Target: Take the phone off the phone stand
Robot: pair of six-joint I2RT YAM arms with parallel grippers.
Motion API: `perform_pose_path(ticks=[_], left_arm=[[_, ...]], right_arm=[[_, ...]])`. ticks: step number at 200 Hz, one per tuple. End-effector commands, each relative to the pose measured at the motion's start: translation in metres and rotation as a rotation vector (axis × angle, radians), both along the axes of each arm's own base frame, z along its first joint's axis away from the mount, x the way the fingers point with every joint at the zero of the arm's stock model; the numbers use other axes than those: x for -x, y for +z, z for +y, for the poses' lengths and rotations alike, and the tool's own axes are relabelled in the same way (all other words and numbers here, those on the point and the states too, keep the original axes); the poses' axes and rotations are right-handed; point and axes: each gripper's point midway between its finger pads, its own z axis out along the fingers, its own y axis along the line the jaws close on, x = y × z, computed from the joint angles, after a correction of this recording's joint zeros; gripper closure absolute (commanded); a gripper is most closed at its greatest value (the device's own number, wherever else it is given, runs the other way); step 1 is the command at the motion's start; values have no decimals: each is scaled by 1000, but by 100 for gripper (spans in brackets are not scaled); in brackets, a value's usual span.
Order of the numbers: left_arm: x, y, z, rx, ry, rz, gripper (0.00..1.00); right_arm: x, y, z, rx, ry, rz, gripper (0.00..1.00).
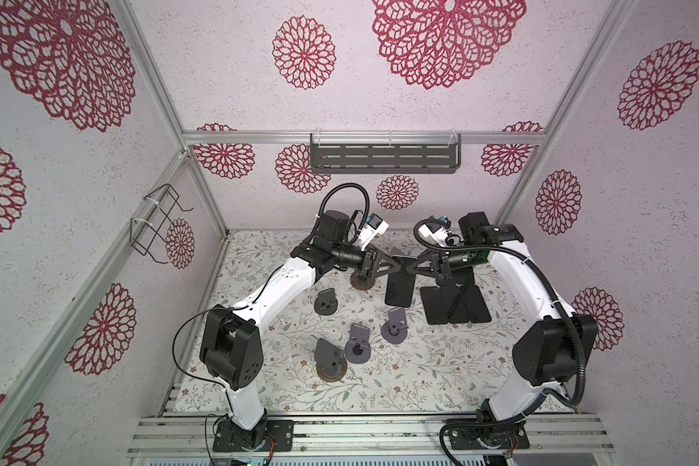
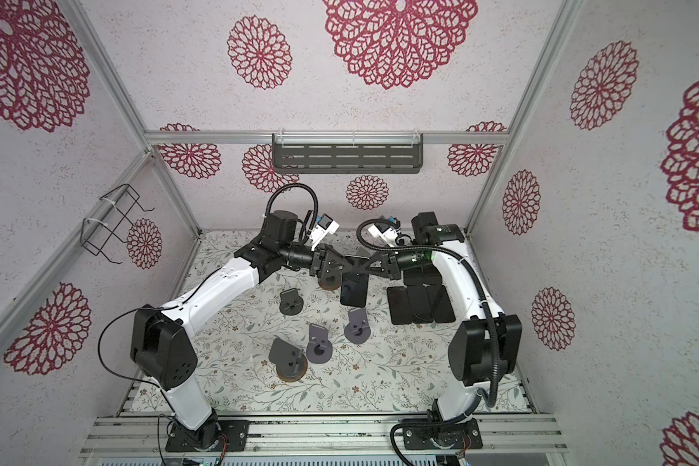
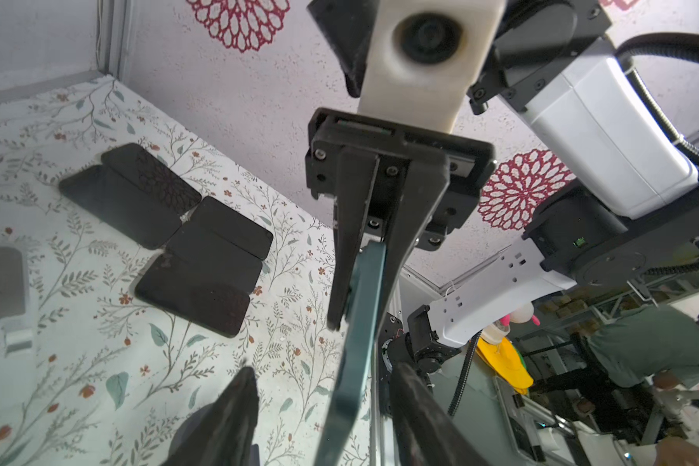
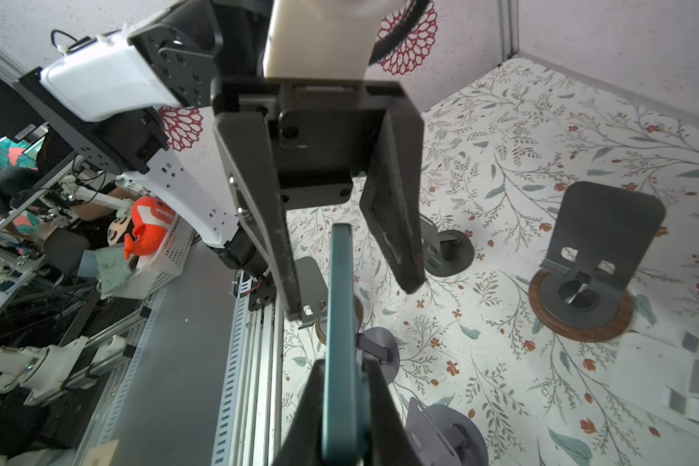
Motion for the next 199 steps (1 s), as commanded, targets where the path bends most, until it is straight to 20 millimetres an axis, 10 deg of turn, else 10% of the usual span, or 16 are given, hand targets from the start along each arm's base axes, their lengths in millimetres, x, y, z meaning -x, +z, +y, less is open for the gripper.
perform_pose_path(ticks=[1, 45, 84, 138, 199], left_arm=[[3, 22, -7, 78, -44, -47, 52], [2, 10, -10, 43, -40, 2, 80], [7, 8, -11, 40, -71, 6, 77], [-3, 11, -8, 37, -23, -2, 100], [-54, 16, 19, 35, 262, 21, 100]], right_arm=[[13, 17, 7, -69, 67, -23, 99], [3, 14, 11, -86, 76, -7, 98], [-3, 19, 13, -96, 78, -11, 97], [-18, 11, 2, -24, 9, 7, 63], [-95, 2, -65, 186, -698, -30, 36]])
